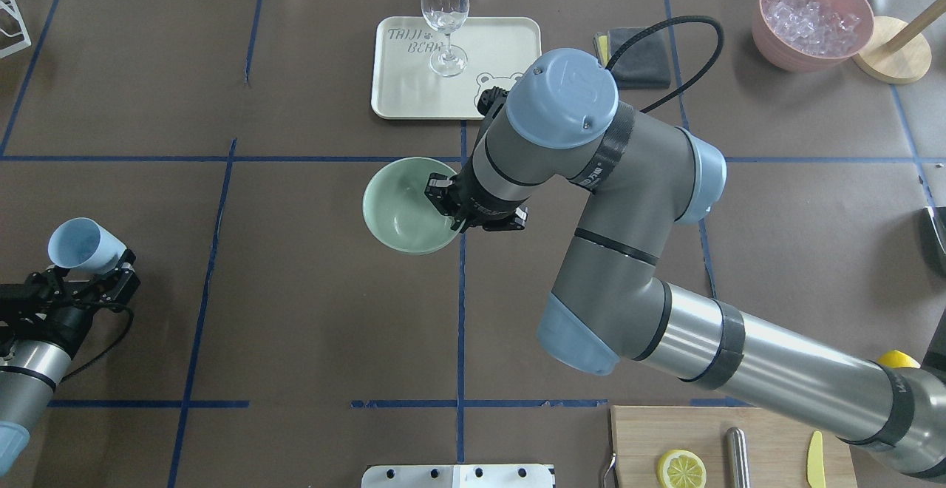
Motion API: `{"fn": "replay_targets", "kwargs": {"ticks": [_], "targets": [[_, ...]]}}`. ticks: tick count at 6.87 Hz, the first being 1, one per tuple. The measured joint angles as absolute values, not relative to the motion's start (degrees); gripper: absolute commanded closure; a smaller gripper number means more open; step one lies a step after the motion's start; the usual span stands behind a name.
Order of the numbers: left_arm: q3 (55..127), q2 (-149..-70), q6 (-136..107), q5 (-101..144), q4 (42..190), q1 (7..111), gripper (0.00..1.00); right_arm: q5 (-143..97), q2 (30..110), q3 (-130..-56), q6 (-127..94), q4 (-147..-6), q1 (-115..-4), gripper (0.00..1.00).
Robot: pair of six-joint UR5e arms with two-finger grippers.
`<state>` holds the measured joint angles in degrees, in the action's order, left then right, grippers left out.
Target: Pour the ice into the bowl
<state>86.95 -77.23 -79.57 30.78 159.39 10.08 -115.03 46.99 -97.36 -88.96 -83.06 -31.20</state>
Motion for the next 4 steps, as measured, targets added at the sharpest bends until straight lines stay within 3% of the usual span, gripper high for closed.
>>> {"fn": "replay_targets", "kwargs": {"ticks": [1,2,3,4], "targets": [[86.24,-77.35,-79.45,30.87,159.37,11.05,0.0,-113.79,45.65,-96.11,-89.83,-83.04,-29.9,1.0],[85.47,-77.57,-79.37,31.03,159.33,12.01,0.06,-112.61,44.66,-94.93,-90.2,-83.0,-28.77,1.0],[85.12,-77.89,-79.31,31.21,159.27,12.6,0.81,-111.8,44.08,-94.12,-90.36,-82.98,-27.95,1.0],[84.93,-78.37,-79.27,31.31,159.23,12.86,1.0,-111.06,43.83,-93.67,-90.41,-82.93,-27.3,1.0]]}}
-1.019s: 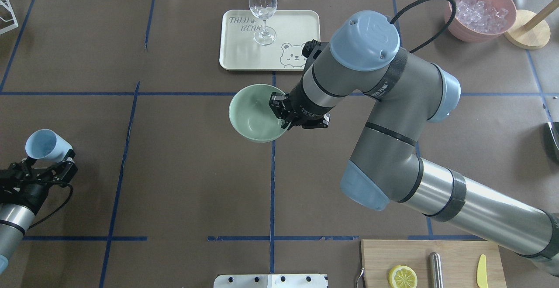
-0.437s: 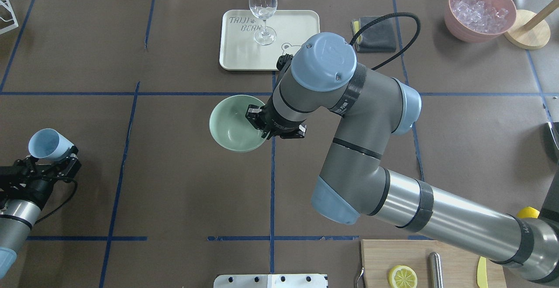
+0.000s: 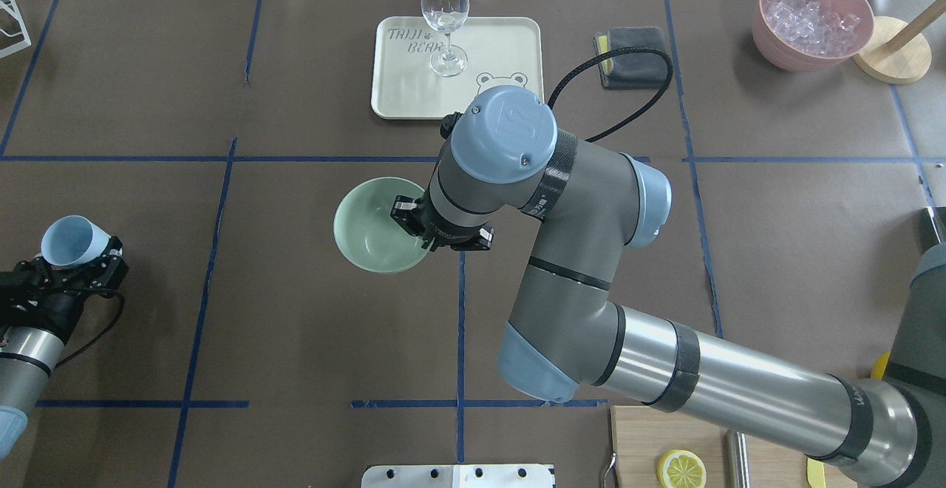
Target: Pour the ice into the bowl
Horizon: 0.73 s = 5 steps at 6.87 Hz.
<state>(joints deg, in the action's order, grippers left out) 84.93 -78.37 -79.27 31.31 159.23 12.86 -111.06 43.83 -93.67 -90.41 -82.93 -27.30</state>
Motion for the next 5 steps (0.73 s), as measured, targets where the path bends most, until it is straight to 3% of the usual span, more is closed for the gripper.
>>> {"fn": "replay_targets", "kwargs": {"ticks": [2,5], "targets": [[86.2,-78.78,-76.22,32.84,159.98,14.43,1.0,-109.23,41.46,-90.29,-90.38,-82.73,-25.68,1.0],[95.04,-76.56,-64.9,36.71,162.18,18.78,1.0,-103.85,34.91,-78.43,-89.97,-79.46,-22.12,1.0]]}}
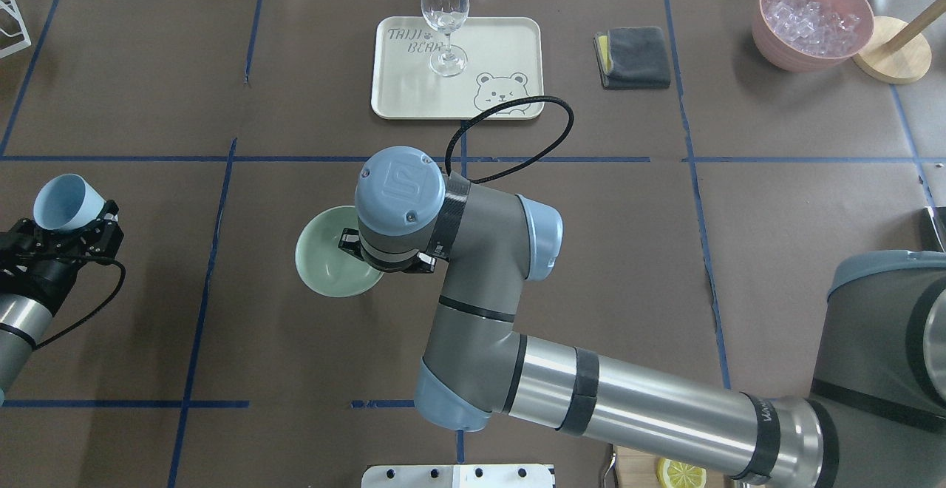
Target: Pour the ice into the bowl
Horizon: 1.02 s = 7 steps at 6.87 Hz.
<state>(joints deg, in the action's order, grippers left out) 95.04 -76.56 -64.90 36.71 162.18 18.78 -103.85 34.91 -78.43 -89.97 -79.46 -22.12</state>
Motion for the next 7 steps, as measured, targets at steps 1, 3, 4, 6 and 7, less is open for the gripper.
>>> {"fn": "replay_targets", "kwargs": {"ticks": [1,3,4,6,7], "targets": [[97.0,-75.59,-64.15,36.97,162.34,19.15,1.0,-102.6,33.28,-74.25,-89.95,-76.23,-21.45,0.63],[99.47,-74.42,-63.84,37.01,162.35,19.31,1.0,-101.13,30.96,-69.71,-90.09,-71.81,-20.99,0.02],[100.52,-74.45,-63.82,37.57,162.3,19.31,1.0,-100.9,30.77,-69.32,-90.19,-70.12,-21.02,0.0],[101.12,-75.42,-60.5,38.54,162.36,19.2,1.0,-101.34,32.17,-72.49,-90.38,-68.66,-22.36,0.0],[101.12,-76.8,-55.36,38.56,162.14,19.13,1.0,-103.19,36.05,-78.19,-90.25,-68.92,-24.43,0.0]]}}
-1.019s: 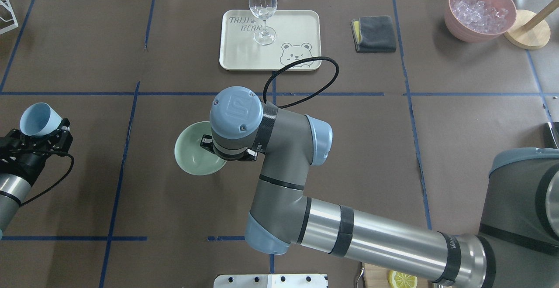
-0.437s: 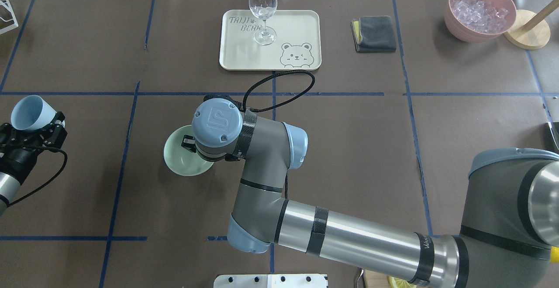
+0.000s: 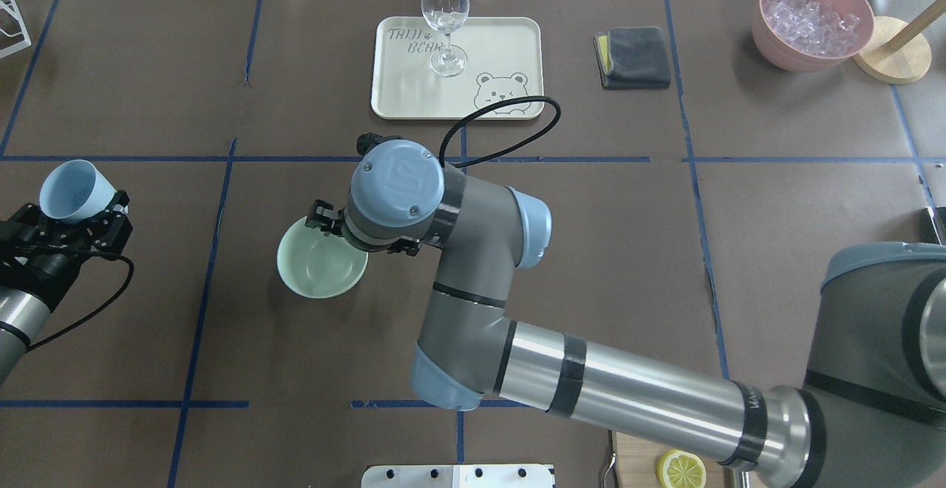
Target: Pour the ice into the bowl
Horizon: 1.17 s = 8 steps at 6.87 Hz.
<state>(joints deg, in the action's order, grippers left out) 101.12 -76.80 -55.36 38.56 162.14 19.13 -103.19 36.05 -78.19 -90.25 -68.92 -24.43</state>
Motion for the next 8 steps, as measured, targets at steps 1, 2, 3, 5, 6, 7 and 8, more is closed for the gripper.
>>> {"fn": "replay_targets", "kwargs": {"ticks": [1,2,3,5,6,7,8], "targets": [[101.14,-78.95,-51.33,38.46,161.58,19.07,1.0,-107.06,42.52,-85.49,-89.87,-69.01,-27.6,0.0],[101.24,-81.98,-49.3,38.0,159.33,19.02,1.0,-110.76,48.92,-91.46,-88.7,-69.01,-30.89,0.0],[102.06,-85.4,-48.48,36.55,153.87,19.0,1.0,-112.95,53.84,-95.42,-86.51,-69.0,-33.24,0.0],[105.77,-88.87,-48.05,33.68,142.95,18.73,1.0,-114.13,58.67,-98.62,-84.1,-68.91,-35.02,0.0],[106.51,-89.78,-48.01,33.31,139.06,18.14,1.0,-114.25,59.17,-98.96,-83.86,-68.85,-35.18,0.0],[107.19,-91.58,-47.94,32.2,132.5,16.97,1.0,-114.28,59.28,-99.05,-83.79,-68.83,-35.19,0.0],[108.07,-94.36,-47.84,30.32,123.61,15.37,1.0,-114.28,59.31,-99.05,-83.77,-68.8,-35.18,0.0]]}}
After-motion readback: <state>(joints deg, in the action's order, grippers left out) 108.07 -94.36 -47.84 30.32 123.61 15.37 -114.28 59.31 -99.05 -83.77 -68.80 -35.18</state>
